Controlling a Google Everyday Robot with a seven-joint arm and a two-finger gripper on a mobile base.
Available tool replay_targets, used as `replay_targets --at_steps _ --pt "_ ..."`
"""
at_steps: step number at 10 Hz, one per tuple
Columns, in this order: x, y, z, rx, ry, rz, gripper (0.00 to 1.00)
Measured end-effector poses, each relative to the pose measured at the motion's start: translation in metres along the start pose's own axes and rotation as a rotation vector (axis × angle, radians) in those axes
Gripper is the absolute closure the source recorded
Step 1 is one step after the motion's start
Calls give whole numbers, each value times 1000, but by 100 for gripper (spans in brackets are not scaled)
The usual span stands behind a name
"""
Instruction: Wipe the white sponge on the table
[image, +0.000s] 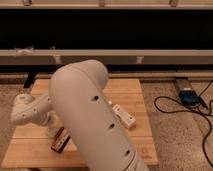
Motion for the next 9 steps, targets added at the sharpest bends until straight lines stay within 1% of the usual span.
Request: replay_targets --at_steps 1,2,5,9 --pt "-8 -9 -3 9 2 -28 100" --pt "-10 -12 -3 11 1 -37 100" --pt "-29 -50 -11 40 2 -118 100" --pt "-29 -83 -15 64 15 -160 100"
